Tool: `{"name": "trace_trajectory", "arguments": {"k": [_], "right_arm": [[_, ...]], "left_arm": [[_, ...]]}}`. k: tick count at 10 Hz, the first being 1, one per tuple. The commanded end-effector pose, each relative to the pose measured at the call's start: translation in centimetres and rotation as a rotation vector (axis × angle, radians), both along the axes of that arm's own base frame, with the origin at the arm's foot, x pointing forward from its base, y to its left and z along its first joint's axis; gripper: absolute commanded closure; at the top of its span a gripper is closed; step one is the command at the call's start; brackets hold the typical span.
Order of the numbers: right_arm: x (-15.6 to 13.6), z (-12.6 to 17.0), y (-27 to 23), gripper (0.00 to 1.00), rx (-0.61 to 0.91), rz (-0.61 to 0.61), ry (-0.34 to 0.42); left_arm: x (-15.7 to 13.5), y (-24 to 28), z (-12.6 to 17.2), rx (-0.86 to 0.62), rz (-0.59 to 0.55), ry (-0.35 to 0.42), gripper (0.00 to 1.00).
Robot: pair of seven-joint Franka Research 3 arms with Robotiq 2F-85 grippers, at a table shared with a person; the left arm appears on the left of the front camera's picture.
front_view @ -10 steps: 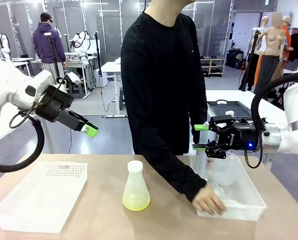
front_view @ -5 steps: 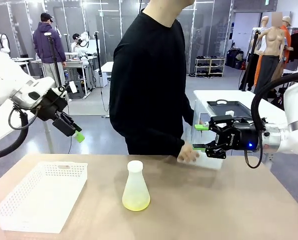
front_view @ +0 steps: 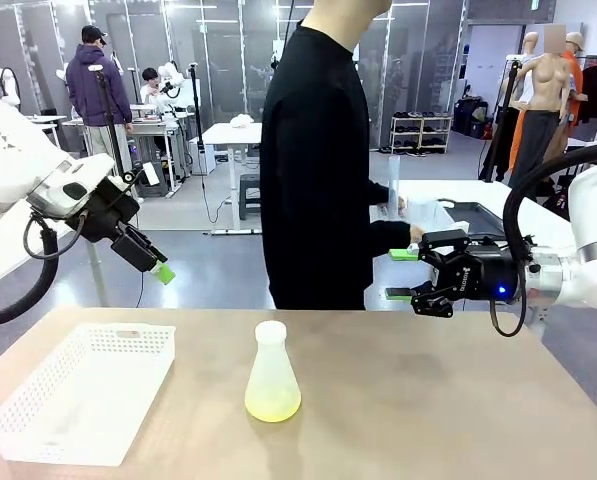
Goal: Prepare the solutions needed for the experiment.
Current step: When the human places the Big flask in the center of the table, pick up the Big flask and place it in the left Organizing basket.
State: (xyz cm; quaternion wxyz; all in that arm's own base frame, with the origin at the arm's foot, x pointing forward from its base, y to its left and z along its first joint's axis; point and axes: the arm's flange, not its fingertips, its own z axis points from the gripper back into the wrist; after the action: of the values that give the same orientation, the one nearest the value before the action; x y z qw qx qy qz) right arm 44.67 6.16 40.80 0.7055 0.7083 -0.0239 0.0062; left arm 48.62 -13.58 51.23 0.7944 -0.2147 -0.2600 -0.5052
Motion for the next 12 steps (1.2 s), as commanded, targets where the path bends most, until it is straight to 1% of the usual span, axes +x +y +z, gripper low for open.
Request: {"name": "trace_trajectory", "arguments": {"k": [1, 2, 3, 4, 5, 6, 7, 11, 12], "right_arm": [[0.0, 0.1, 0.1, 0.30, 0.001, 0.001, -0.009], [0.0, 0.1, 0.1, 0.30, 0.001, 0.001, -0.009], [0.0, 0.1, 0.1, 0.30, 0.001, 0.001, -0.009], [0.0, 0.1, 0.1, 0.30, 0.001, 0.001, -0.009], [0.0, 0.1, 0.1, 0.30, 0.001, 0.001, -0.009], [0.0, 0.1, 0.1, 0.30, 0.001, 0.001, -0.009], [0.0, 0.1, 0.1, 0.30, 0.001, 0.001, -0.009], [0.0, 0.1, 0.1, 0.30, 0.001, 0.001, -0.009], [0.0, 0.1, 0.1, 0.30, 0.001, 0.001, -0.009]], "left_arm": [[2.6, 0.7, -1.9, 0.157, -0.075, -0.084, 0.00], [4.6, 1.4, -2.5, 0.263, -0.183, -0.192, 0.00], [6.2, 2.5, -3.1, 0.208, -0.295, -0.259, 0.00], [7.0, 3.6, -3.8, 0.142, -0.387, -0.312, 0.00], [7.0, 4.8, -4.5, 0.018, -0.469, -0.339, 0.00], [6.3, 5.4, -5.1, -0.049, -0.531, -0.367, 0.00], [6.5, 3.7, -3.9, 0.185, -0.367, -0.295, 0.00], [6.5, 3.7, -3.9, 0.185, -0.367, -0.295, 0.00], [6.6, 3.9, -4.4, 0.160, -0.387, -0.307, 0.00]]}}
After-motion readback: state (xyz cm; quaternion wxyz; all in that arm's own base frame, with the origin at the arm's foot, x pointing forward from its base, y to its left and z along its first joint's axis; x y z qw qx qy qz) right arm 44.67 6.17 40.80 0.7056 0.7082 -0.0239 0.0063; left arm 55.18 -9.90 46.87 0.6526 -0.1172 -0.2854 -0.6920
